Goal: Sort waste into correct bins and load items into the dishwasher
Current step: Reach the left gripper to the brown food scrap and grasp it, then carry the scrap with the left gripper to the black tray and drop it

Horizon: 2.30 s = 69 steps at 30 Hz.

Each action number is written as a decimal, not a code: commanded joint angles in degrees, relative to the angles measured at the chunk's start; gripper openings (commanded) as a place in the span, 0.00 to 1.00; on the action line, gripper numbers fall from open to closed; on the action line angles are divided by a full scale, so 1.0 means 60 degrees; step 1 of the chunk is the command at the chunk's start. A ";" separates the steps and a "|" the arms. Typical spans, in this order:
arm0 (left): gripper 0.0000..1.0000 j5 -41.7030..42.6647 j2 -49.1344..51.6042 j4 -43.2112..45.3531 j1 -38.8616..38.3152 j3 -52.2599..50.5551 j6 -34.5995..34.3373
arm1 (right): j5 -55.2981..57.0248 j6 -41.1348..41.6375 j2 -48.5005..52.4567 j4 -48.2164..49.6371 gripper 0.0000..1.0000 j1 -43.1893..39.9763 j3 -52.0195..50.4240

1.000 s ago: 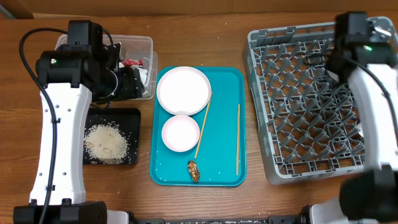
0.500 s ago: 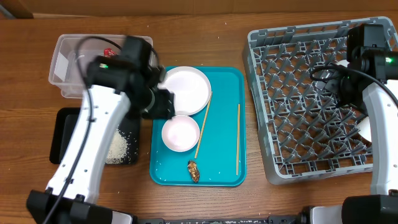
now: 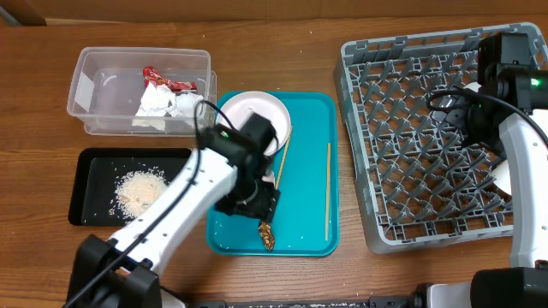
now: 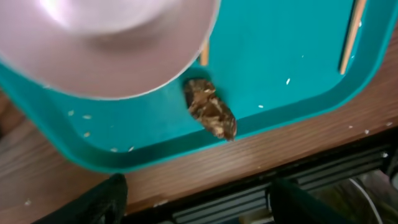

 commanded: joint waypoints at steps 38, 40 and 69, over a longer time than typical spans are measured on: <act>0.04 -0.0095 -0.0015 0.3603 -0.0969 -0.3424 -0.0277 | -0.0098 0.0022 -0.0109 0.0044 1.00 -0.0029 0.0062; 0.04 -0.0084 -0.0015 0.3526 -0.0965 -0.3417 -0.0484 | -0.0098 0.0018 -0.0109 0.0044 1.00 -0.0029 0.0062; 0.04 -0.3024 -0.2947 0.2430 0.4481 -0.1953 -0.1341 | -0.0098 0.0018 -0.0109 0.0036 1.00 -0.0029 0.0062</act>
